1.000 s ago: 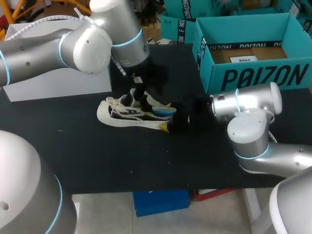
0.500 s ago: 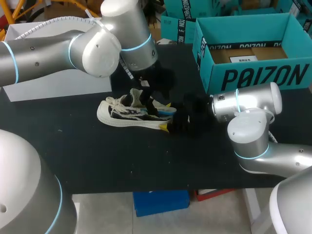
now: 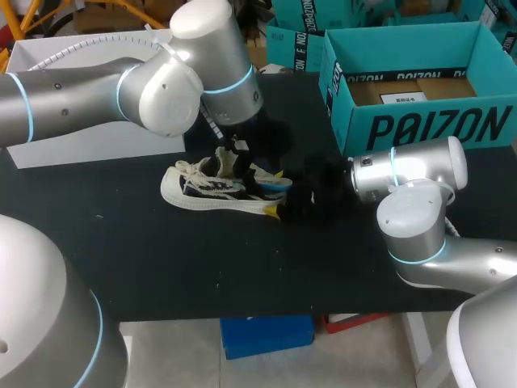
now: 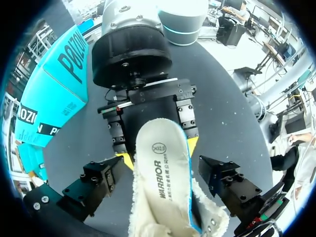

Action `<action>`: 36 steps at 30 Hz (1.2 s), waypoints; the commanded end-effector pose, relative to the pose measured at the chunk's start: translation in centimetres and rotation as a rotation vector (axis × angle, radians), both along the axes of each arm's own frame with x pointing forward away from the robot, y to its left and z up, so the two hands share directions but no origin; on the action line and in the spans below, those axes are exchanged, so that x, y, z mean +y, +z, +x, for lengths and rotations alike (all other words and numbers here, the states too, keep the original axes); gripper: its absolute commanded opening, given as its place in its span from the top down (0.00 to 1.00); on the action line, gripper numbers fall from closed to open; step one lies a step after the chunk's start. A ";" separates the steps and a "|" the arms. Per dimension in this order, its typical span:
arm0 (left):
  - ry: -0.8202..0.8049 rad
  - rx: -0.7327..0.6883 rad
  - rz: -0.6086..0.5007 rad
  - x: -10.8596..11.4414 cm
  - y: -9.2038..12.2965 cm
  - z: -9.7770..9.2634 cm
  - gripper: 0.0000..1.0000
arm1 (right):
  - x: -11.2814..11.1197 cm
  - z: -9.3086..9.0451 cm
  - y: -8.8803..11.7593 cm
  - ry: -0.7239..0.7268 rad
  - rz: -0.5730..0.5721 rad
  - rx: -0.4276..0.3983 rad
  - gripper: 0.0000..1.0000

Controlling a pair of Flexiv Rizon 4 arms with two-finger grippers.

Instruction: Take the shoe out of the shoebox, open the shoe tongue, remove and reinsert the insole, then place the shoe into the shoebox

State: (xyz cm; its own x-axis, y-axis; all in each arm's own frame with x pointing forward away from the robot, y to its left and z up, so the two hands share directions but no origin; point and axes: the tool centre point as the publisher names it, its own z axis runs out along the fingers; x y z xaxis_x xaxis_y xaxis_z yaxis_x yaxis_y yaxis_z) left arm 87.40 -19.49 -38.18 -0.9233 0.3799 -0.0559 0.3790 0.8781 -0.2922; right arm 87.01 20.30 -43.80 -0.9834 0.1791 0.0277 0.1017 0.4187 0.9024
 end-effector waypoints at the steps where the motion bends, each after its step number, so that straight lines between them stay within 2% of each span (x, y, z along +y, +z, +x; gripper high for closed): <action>1: 0.002 0.019 -0.003 -0.4 -0.5 0.8 0.25 | 0.2 0.1 -0.1 -0.002 -0.002 0.002 1.00; 2: 0.002 0.021 -0.003 -0.5 -0.5 0.9 0.36 | 0.2 0.1 -0.1 -0.002 -0.002 0.002 1.00; 5: 0.002 0.023 -0.002 -0.6 -0.4 1.1 1.00 | 0.2 0.1 -0.1 -0.002 -0.002 0.002 1.00; 15: -0.006 0.025 0.007 -0.6 0.0 0.9 1.00 | 0.2 0.1 -0.1 -0.002 -0.002 0.002 1.00; 23: -0.005 0.028 -0.005 -0.2 1.2 0.3 1.00 | 0.2 0.1 -0.1 -0.002 -0.002 0.002 1.00; 31: -0.028 0.082 -0.104 0.2 3.6 0.7 1.00 | 0.2 0.1 -0.1 -0.002 -0.002 0.002 1.00; 36: -0.076 0.116 -0.194 -0.5 6.4 1.2 1.00 | 0.2 0.1 -0.1 -0.002 -0.002 0.002 1.00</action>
